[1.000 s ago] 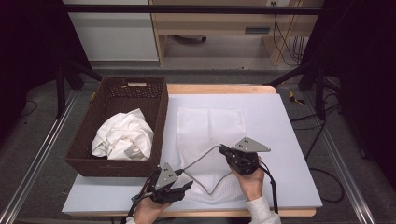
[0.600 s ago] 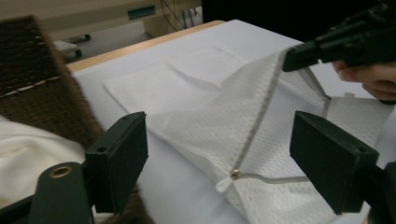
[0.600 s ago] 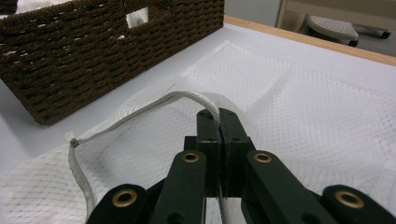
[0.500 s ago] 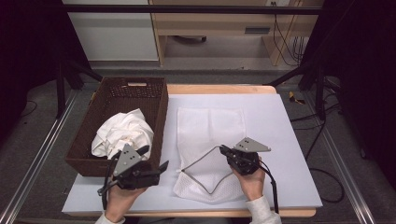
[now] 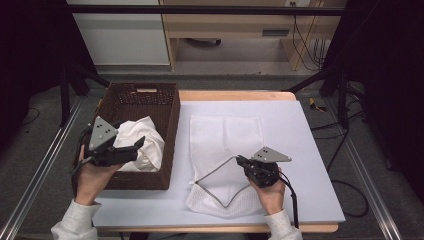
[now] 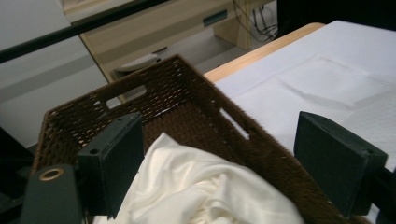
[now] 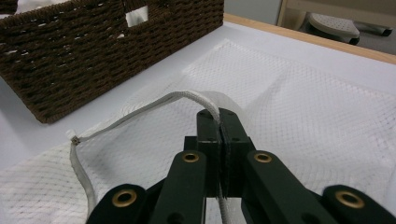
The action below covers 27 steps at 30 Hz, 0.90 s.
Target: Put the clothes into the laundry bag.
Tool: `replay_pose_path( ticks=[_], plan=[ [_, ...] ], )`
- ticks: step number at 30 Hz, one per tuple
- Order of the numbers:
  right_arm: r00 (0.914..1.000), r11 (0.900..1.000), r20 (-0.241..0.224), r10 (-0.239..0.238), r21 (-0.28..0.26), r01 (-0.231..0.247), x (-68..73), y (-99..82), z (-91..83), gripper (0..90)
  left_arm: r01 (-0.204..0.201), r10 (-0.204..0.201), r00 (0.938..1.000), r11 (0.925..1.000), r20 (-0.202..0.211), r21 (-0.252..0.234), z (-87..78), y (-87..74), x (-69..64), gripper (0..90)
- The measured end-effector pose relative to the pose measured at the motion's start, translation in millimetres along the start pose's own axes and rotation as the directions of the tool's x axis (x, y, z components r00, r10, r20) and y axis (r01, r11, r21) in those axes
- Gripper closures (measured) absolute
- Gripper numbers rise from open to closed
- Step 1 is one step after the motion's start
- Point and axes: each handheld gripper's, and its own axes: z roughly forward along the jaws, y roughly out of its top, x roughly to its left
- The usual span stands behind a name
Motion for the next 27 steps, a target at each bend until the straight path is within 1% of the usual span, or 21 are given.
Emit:
replay_pose_path(
  ticks=[2,3,5,6,7,9,10,12,13,15,16,17,18,19,23,24,25,26,27],
  plan=[
    [1.0,1.0,-0.003,-0.001,0.003,0.001,0.1,0.0,0.1,89.0,-0.011,0.011,0.9999,0.9995,-0.007,0.03,7.1,0.8,10.3,15.0],
    [1.0,1.0,0.002,-0.003,0.003,0.003,0.3,-0.1,0.2,89.0,-0.007,0.008,0.9999,0.999,-0.01,0.044,11.3,0.2,14.4,14.9],
    [1.0,1.0,0.004,-0.003,0.009,0.003,0.3,-0.2,0.5,89.0,-0.022,0.023,0.9996,0.9964,-0.017,0.081,21.3,-0.6,22.9,14.6],
    [1.0,0.9999,0.006,-0.004,0.013,0.004,0.4,-0.5,0.7,89.0,-0.029,0.03,0.9995,0.9959,-0.014,0.086,24.1,-1.3,24.6,14.4],
    [0.9999,0.9999,0.011,-0.006,0.016,0.006,0.4,-0.6,0.9,89.0,-0.025,0.026,0.9997,0.9946,-0.003,0.1,27.4,-2.5,26.0,14.5],
    [1.0,0.9998,0.01,-0.001,0.022,0.001,-0.2,-1.1,1.6,89.0,-0.02,0.016,0.9995,0.9932,0.028,0.115,35.8,-4.9,30.1,14.0],
    [1.0,0.9997,0.009,-0.001,0.023,0.001,-0.6,-1.3,1.9,89.0,-0.03,0.027,0.9992,0.9917,0.028,0.125,40.6,-6.5,32.2,13.9],
    [1.0,0.9996,0.008,-0.004,0.028,0.004,-0.2,-1.5,2.1,89.0,-0.042,0.039,0.999,0.9862,0.022,0.16,51.5,-10.5,36.5,13.3],
    [1.0,0.9996,0.007,-0.005,0.028,0.004,-0.1,-1.5,2.1,89.0,-0.049,0.043,0.9986,0.9814,0.032,0.186,57.8,-13.5,39.8,12.8],
    [0.9999,0.9995,0.008,-0.008,0.03,0.008,-0.2,-1.6,1.8,89.0,-0.049,0.043,0.9985,0.974,0.033,0.221,66.5,-18.3,43.3,12.2],
    [0.9999,0.9995,0.009,-0.008,0.032,0.008,-0.3,-1.6,1.7,89.1,-0.047,0.038,0.9984,0.9689,0.041,0.243,70.7,-21.0,44.8,11.4],
    [0.9999,0.9995,0.007,-0.009,0.032,0.009,-0.8,-1.8,1.7,89.1,-0.043,0.031,0.9982,0.9652,0.052,0.258,74.8,-23.9,45.9,11.0],
    [0.9999,0.9994,0.007,-0.007,0.033,0.007,-1.1,-2.0,1.8,89.0,-0.034,0.02,0.9983,0.963,0.055,0.267,79.6,-27.7,46.3,10.1],
    [1.0,0.9993,0.006,-0.006,0.036,0.006,-1.5,-2.2,2.3,89.0,-0.032,0.015,0.998,0.9582,0.062,0.284,82.9,-30.2,46.4,8.8],
    [1.0,0.9992,0.004,-0.005,0.041,0.005,-1.8,-2.6,2.4,89.0,-0.051,0.023,0.9958,0.944,0.088,0.326,91.6,-37.7,42.4,6.5],
    [1.0,0.9991,0.003,-0.005,0.042,0.005,-2.2,-2.7,2.2,89.0,-0.057,0.026,0.995,0.9391,0.096,0.339,92.9,-39.6,40.9,6.0],
    [1.0,0.999,0.001,-0.004,0.044,0.004,-2.4,-2.7,2.1,89.0,-0.062,0.022,0.9932,0.9332,0.114,0.354,94.1,-41.4,40.4,6.0],
    [1.0,0.999,0.002,-0.005,0.044,0.005,-2.6,-2.8,2.0,89.0,-0.061,0.021,0.9934,0.9282,0.113,0.367,94.5,-42.7,40.0,6.0],
    [1.0,0.999,0.001,-0.004,0.044,0.004,-2.8,-2.9,2.1,89.0,-0.042,-0.006,0.9914,0.9307,0.131,0.363,94.8,-44.9,40.5,6.0]
  ],
)
